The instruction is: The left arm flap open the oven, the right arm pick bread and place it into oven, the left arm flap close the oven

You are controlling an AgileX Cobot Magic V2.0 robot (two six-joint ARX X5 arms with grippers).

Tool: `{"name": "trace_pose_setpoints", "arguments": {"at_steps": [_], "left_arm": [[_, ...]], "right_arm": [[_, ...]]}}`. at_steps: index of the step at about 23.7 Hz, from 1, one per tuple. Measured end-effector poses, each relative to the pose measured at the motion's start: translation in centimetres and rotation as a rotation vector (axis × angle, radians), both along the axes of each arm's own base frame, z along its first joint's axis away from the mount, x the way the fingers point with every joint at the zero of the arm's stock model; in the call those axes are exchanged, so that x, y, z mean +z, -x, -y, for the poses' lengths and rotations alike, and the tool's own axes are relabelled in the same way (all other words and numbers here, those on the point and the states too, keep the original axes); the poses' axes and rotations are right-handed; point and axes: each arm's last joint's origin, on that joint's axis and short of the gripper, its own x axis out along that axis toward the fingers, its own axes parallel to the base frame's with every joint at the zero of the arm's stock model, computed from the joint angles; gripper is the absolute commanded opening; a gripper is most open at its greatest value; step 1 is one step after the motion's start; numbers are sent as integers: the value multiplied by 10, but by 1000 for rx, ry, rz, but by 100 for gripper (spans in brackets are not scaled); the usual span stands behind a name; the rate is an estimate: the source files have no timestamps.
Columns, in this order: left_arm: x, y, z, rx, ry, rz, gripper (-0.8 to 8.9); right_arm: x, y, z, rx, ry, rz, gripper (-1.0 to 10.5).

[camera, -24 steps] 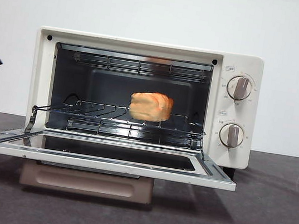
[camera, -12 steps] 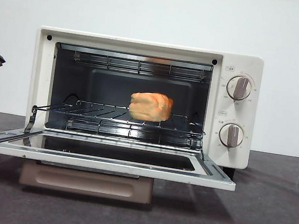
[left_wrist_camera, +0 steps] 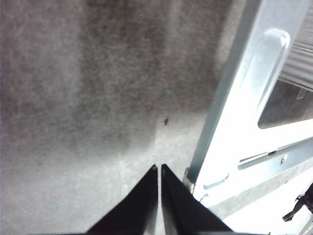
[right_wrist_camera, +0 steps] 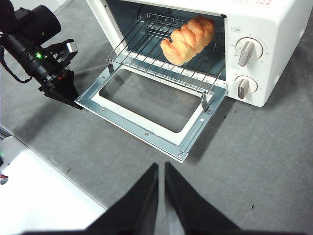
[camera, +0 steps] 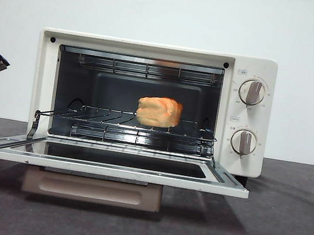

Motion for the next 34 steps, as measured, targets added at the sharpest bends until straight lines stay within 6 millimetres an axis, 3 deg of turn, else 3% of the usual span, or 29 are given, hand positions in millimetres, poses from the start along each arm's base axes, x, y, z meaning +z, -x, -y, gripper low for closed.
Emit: {"name": "trace_pose_setpoints", "arguments": {"at_steps": [18,34], "left_arm": [[7,-3,-3,35,222,34,17],[84,-51,-5,26,289,407,17]], "right_arm": [[0,0,0,0,-1,-1,18],[0,0,0,0,-3,2,18]]}}
